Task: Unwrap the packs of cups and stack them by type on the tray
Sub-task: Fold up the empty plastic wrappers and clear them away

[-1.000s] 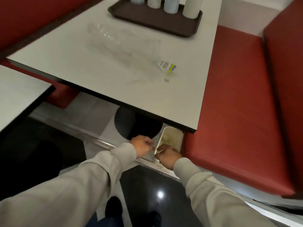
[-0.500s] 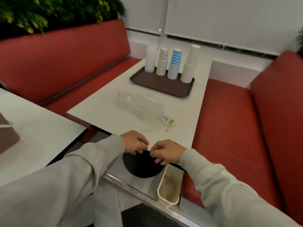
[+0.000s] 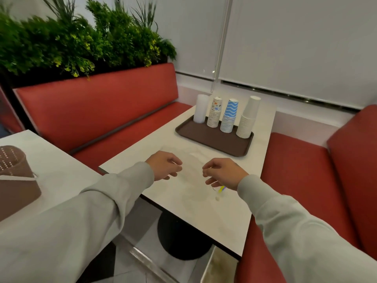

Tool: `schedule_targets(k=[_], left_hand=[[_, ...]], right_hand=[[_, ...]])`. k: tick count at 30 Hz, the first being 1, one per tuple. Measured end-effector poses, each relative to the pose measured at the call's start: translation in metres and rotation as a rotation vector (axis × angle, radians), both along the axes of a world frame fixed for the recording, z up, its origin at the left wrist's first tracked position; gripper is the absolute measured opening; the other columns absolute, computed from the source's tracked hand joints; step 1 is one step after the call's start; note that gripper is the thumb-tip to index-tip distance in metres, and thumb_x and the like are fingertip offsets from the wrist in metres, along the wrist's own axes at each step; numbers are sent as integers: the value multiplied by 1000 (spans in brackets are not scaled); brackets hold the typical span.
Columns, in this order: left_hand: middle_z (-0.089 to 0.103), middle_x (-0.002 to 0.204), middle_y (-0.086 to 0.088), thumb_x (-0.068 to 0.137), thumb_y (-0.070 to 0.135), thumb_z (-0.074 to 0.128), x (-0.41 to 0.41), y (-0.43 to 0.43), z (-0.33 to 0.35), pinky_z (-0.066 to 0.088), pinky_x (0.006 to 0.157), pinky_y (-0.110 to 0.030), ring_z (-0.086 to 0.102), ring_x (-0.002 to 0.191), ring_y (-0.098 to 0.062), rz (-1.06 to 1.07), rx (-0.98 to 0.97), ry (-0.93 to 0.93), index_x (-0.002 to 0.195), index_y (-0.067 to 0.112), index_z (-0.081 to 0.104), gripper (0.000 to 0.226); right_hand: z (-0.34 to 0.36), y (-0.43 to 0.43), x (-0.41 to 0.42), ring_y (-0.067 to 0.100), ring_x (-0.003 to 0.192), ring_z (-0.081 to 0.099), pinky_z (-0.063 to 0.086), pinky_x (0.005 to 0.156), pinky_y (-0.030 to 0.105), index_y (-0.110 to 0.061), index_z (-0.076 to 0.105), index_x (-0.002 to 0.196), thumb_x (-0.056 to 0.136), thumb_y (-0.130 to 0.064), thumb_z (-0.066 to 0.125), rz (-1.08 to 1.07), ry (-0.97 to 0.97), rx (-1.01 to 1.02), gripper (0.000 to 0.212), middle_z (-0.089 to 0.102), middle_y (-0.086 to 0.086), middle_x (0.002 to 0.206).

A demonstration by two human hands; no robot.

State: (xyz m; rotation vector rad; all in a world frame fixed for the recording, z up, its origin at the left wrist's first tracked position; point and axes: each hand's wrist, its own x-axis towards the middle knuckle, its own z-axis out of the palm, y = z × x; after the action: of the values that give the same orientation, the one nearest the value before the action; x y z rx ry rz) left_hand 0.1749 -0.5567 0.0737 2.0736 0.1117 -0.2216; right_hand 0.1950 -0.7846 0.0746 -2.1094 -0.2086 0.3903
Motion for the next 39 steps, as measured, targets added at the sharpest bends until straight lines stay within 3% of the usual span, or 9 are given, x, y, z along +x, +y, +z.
schedule_targets(k=[10, 13, 17, 20, 24, 27, 31, 34, 39], left_hand=[[70, 106, -5, 84, 23, 73, 112, 57, -33, 58, 88, -40, 68, 97, -22, 226, 74, 9, 101, 23, 69, 17], [67, 109, -5, 84, 28, 74, 155, 81, -49, 60, 83, -37, 67, 95, -23, 263, 68, 89, 109, 21, 68, 27], [64, 111, -5, 82, 34, 77, 199, 101, -64, 62, 74, -37, 68, 94, -23, 208, 19, 234, 116, 20, 61, 40], [62, 109, -12, 82, 23, 80, 222, 108, -74, 63, 68, -42, 70, 82, -27, 121, -144, 373, 120, 14, 56, 46], [64, 97, -18, 79, -4, 76, 242, 115, -84, 63, 67, -41, 65, 72, -27, 53, -244, 415, 118, 7, 61, 43], [66, 88, -18, 78, -11, 71, 253, 118, -89, 63, 71, -39, 65, 70, -25, 4, -266, 416, 112, 6, 66, 38], [66, 84, -15, 82, -5, 73, 263, 116, -84, 62, 70, -36, 66, 67, -21, -28, -364, 420, 107, 3, 70, 26], [63, 76, -12, 88, 4, 71, 270, 115, -79, 62, 68, -34, 68, 62, -19, -27, -402, 404, 106, -1, 70, 18], [58, 73, -8, 92, 22, 68, 279, 113, -67, 60, 72, -34, 64, 58, -18, -37, -387, 344, 107, 5, 71, 22]], right_hand=[[-16, 34, 91, 19, 82, 74, 61, 80, 38, -17, 69, 98, 88, -22, 69, -8, -44, -155, 11, 74, 2, 88], [-24, 58, 131, 23, 87, 73, 61, 80, 40, -21, 69, 97, 87, -24, 70, -7, -24, -219, 11, 75, 2, 88], [-37, 93, 176, 11, 92, 66, 58, 82, 34, -32, 66, 93, 83, -33, 73, 19, 4, -327, 13, 71, -6, 99], [-47, 116, 193, 6, 101, 52, 46, 77, 23, -33, 64, 106, 78, -46, 78, 65, 34, -420, 34, 62, -12, 109], [-69, 139, 206, 13, 105, 53, 46, 88, 28, -38, 57, 114, 71, -57, 79, 126, 39, -564, 52, 56, -12, 114], [-79, 146, 213, 14, 99, 55, 45, 85, 26, -37, 59, 112, 78, -51, 75, 140, 15, -600, 41, 57, -12, 111], [-79, 149, 219, 18, 96, 60, 49, 85, 27, -28, 68, 103, 92, -37, 61, 117, -41, -563, 16, 63, -7, 108], [-77, 143, 227, 18, 94, 61, 50, 88, 30, -28, 70, 98, 92, -33, 58, 87, -41, -515, 14, 66, -8, 104], [-63, 127, 242, 10, 81, 57, 42, 71, 16, -25, 74, 97, 97, -26, 58, 52, -45, -410, 16, 62, -15, 82]])
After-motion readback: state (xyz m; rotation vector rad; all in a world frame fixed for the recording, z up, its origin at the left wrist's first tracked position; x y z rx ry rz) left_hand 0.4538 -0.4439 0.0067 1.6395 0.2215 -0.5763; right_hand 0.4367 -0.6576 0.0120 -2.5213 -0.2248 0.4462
